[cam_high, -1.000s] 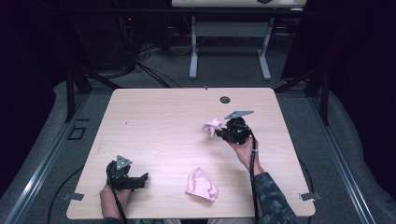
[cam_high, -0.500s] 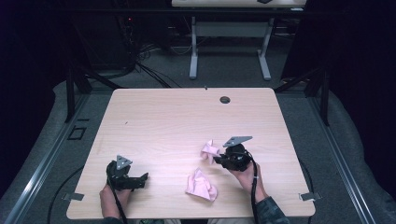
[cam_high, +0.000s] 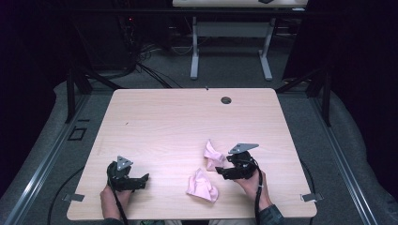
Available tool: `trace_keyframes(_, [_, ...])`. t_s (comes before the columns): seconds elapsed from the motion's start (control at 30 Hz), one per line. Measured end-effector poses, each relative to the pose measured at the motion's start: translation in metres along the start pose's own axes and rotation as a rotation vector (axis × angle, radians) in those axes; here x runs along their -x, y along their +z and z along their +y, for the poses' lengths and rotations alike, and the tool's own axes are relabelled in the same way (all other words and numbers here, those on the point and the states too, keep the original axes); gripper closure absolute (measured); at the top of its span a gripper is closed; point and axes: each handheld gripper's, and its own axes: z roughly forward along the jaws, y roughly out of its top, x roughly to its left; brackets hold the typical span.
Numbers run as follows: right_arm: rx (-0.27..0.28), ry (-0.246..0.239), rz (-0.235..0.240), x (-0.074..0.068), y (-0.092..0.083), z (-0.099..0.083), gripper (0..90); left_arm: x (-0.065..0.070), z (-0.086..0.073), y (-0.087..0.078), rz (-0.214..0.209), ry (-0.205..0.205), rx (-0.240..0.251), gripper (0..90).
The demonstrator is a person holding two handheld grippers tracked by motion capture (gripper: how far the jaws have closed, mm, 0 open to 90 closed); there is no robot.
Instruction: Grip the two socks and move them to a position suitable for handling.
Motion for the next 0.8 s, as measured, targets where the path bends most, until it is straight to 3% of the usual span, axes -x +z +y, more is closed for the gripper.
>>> trace_keyframes(0.2, [0.009, -0.047, -0.015, -0.022, -0.024, 0.008, 26.5, 0.000, 0.000, 0.000, 0.003, -0.003, -0.001, 0.3])
trace_keyframes(0.27, [0.012, -0.079, -0.013, -0.032, -0.029, 0.010, 26.8, 0.000, 0.000, 0.000, 0.003, -0.004, -0.001, 0.3])
trace_keyframes(0.33, [0.001, -0.137, 0.008, -0.052, -0.031, 0.011, 29.2, 0.000, 0.000, 0.000, 0.003, -0.004, -0.001, 0.3])
trace_keyframes(0.4, [-0.010, -0.166, 0.020, -0.059, -0.030, 0.011, 30.1, 0.000, 0.000, 0.000, 0.003, -0.003, -0.001, 0.3])
trace_keyframes(0.47, [-0.017, -0.209, 0.046, -0.074, -0.024, 0.010, 33.4, 0.000, 0.000, 0.000, 0.003, -0.003, -0.001, 0.3])
trace_keyframes(0.6, [-0.086, -0.316, 0.088, -0.100, -0.007, 0.011, 38.2, 0.000, 0.000, 0.000, 0.003, -0.003, -0.001, 0.3])
trace_keyframes(0.63, [-0.086, -0.315, 0.108, -0.106, 0.000, 0.010, 38.5, 0.000, 0.000, 0.000, 0.003, -0.004, -0.001, 0.3])
trace_keyframes(0.8, [-0.184, -0.376, 0.081, -0.115, 0.028, 0.005, 41.7, 0.000, 0.000, 0.000, 0.003, -0.003, -0.001, 0.3])
